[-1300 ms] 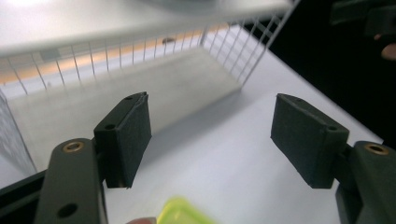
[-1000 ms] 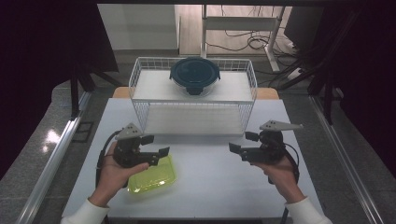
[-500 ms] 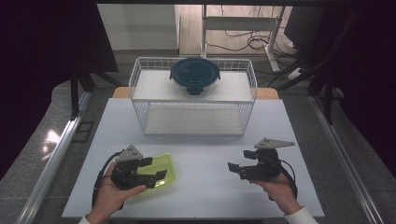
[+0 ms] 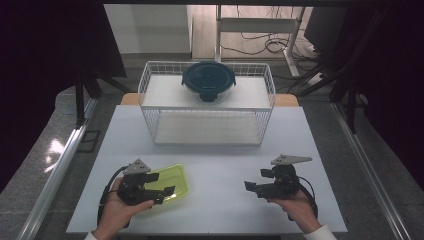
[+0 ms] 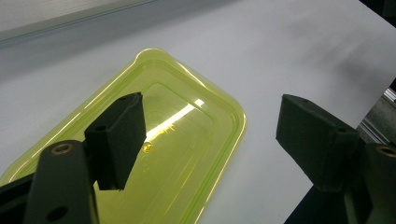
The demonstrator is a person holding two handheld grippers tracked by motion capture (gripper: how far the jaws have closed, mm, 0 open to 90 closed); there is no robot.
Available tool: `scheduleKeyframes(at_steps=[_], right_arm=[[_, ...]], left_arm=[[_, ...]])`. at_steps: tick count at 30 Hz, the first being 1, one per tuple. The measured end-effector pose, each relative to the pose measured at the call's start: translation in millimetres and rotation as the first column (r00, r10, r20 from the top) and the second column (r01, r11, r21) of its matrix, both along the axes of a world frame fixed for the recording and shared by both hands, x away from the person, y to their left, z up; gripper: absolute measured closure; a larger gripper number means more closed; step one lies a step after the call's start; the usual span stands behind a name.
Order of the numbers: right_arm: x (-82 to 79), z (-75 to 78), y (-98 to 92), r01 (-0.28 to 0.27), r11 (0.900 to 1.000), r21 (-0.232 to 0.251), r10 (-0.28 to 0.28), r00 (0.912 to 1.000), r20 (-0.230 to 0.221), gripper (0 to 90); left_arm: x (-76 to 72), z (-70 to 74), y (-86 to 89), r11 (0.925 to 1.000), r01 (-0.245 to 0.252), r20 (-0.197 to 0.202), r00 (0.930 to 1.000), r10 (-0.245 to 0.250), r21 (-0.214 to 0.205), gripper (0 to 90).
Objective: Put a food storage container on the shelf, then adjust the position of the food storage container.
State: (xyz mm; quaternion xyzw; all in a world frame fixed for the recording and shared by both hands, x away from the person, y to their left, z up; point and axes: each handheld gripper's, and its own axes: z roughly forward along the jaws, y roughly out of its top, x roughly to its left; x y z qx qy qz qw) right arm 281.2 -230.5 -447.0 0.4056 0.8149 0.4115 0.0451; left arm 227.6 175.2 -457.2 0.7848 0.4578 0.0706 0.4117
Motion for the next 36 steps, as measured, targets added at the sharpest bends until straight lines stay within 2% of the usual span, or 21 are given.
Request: scheduleKeyframes(at_steps=[6,10,16,20,24,30,36], right_arm=[[1.2,-0.6,-2.1,0.007,1.0,0.002,-0.007,1.0,-0.005,17.3],[1.7,-1.6,-2.3,0.005,1.0,0.003,-0.005,0.9999,-0.009,17.3],[1.8,-2.1,-2.6,0.005,1.0,0.001,-0.005,0.9999,-0.012,17.4],[1.8,-1.6,-1.8,0.001,0.9997,0.023,0.0,0.9996,-0.028,18.1],[2.3,-2.2,-2.4,0.008,0.9998,0.017,-0.008,0.9996,-0.029,18.1],[3.6,-3.0,-4.4,0.018,0.9996,0.022,-0.017,0.9993,-0.034,18.2],[3.9,-3.5,-3.9,0.019,0.9997,0.018,-0.018,0.9992,-0.036,18.3]], left_arm=[[-1.6,4.5,6.0,1.0,0.0,0.0,1.0,0.0,-0.003,19.4],[-3.4,6.6,13.6,0.9997,-0.026,-0.005,0.9996,0.026,0.001,19.4],[-8.7,11.8,22.6,0.9992,-0.039,-0.006,0.9992,0.039,-0.001,19.2],[-11.8,13.1,29.7,0.9986,-0.05,-0.011,0.9987,0.051,0.015,19.4],[-16.4,13.4,40.5,0.9975,-0.064,-0.018,0.9978,0.064,0.029,20.2],[-22.8,11.8,58.2,0.9928,-0.108,-0.034,0.9933,0.11,0.051,23.0],[-23.4,7.4,73.1,0.9827,-0.158,-0.055,0.985,0.163,0.097,32.7]])
